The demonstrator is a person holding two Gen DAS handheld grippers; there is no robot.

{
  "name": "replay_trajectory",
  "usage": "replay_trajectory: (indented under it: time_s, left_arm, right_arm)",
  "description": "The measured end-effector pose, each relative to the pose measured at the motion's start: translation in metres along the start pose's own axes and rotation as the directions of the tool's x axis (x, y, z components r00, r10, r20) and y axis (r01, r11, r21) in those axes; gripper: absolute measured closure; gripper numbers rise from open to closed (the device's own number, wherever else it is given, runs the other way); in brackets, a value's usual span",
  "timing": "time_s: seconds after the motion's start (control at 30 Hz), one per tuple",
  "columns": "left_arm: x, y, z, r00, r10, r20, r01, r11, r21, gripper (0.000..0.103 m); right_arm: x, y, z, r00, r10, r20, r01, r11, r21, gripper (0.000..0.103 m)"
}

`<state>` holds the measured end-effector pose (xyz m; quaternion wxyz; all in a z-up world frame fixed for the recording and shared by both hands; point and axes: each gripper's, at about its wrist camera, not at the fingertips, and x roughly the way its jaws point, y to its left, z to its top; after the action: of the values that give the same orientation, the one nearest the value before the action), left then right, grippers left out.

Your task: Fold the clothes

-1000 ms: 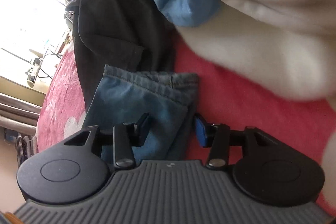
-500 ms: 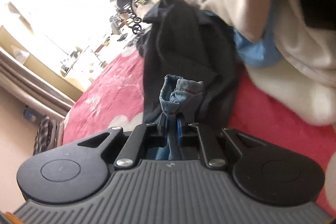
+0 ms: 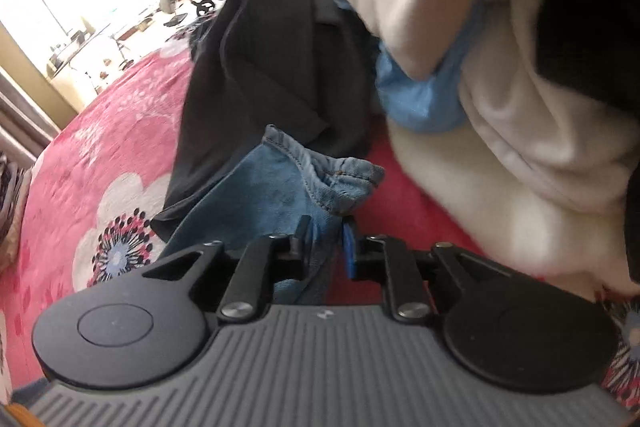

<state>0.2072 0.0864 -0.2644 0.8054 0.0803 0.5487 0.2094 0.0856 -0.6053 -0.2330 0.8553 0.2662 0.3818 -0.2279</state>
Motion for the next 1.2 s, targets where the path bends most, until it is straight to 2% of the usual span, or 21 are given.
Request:
replay_trajectory:
  time_s: [0.1,0.13,0.23,0.4,0.6,0.63,0.67,0.73,0.8,0.87,0.93,0.97,1.0,1.03,1.1,1.13,1.2]
  left_arm:
    - [0.001,0.001,0.001,1.000,-0.004,-0.003,0.004,1.000,0.005,0.057]
    - [0.001,0.001,0.001,1.000,-0.004,-0.003,0.004,1.000,0.007,0.057]
    - [0.000,0.000,0.001,1.000,-0.002,-0.003,0.002,1.000,0.008,0.057]
    - [0.000,0.000,0.001,1.000,0.003,-0.005,-0.003,1.000,0.009,0.057]
    - [0.001,0.000,0.002,1.000,0.005,-0.002,-0.005,1.000,0.007,0.057]
    - [0.001,0.000,0.002,1.000,0.005,-0.002,-0.005,1.000,0.005,0.057]
    - [0.001,0.000,0.002,1.000,0.006,-0.002,-0.006,1.000,0.004,0.057]
    - [0.001,-0.001,0.002,1.000,0.007,-0.003,-0.007,1.000,0.004,0.057]
    - [0.001,-0.001,0.001,1.000,0.007,-0.004,-0.007,1.000,0.004,0.057]
    - [0.000,-0.001,0.001,1.000,0.007,-0.004,-0.007,1.000,0.002,0.057]
    - [0.000,-0.001,0.001,1.000,0.008,-0.005,-0.008,1.000,-0.002,0.057]
    - [0.000,-0.001,0.000,1.000,0.009,-0.004,-0.009,1.000,-0.004,0.057]
    - [0.000,-0.002,0.000,1.000,0.010,-0.004,-0.010,1.000,-0.005,0.057]
    - [0.000,-0.002,0.000,1.000,0.011,-0.002,-0.011,1.000,-0.006,0.057]
    - [0.000,-0.001,0.000,1.000,0.011,0.002,-0.011,1.000,-0.006,0.057]
    - [0.000,-0.001,-0.001,1.000,0.010,0.004,-0.010,1.000,-0.006,0.057]
    - [0.000,-0.001,-0.001,1.000,0.009,0.007,-0.009,1.000,-0.008,0.057]
  right_arm:
    - [0.002,0.011,0.002,0.999,-0.047,0.013,0.047,0.998,-0.037,0.081]
    - [-0.001,0.011,0.001,0.998,-0.059,0.021,0.060,0.997,-0.047,0.077]
    - [-0.002,0.010,0.000,0.997,-0.069,0.029,0.071,0.996,-0.060,0.072]
    - [0.005,0.005,0.001,0.999,-0.037,0.026,0.038,0.999,-0.030,0.070]
    - [0.030,-0.010,0.003,0.996,0.087,-0.014,-0.085,0.991,0.100,0.067]
    - [0.035,-0.012,0.002,0.995,0.097,-0.020,-0.094,0.989,0.118,0.070]
    - [0.040,-0.012,0.002,0.995,0.099,-0.025,-0.095,0.987,0.129,0.080]
    - [0.035,-0.002,0.002,0.992,0.123,0.000,-0.122,0.985,0.120,0.093]
    - [0.024,0.011,0.004,0.987,0.155,0.038,-0.158,0.983,0.098,0.096]
    - [0.005,0.033,0.003,0.968,0.245,0.057,-0.248,0.967,0.058,0.096]
    - [-0.018,0.058,0.003,0.934,0.353,0.065,-0.354,0.935,0.011,0.097]
    - [-0.030,0.071,0.001,0.908,0.415,0.060,-0.416,0.910,-0.009,0.097]
    - [-0.042,0.087,-0.003,0.869,0.493,0.040,-0.492,0.870,-0.028,0.097]
    - [-0.056,0.104,-0.009,0.820,0.572,0.014,-0.571,0.819,-0.049,0.097]
    - [-0.081,0.140,-0.023,0.704,0.708,-0.060,-0.710,0.700,-0.079,0.097]
    - [-0.091,0.157,-0.033,0.634,0.765,-0.110,-0.773,0.630,-0.073,0.097]
    - [-0.106,0.190,-0.055,0.466,0.856,-0.223,-0.880,0.475,-0.014,0.095]
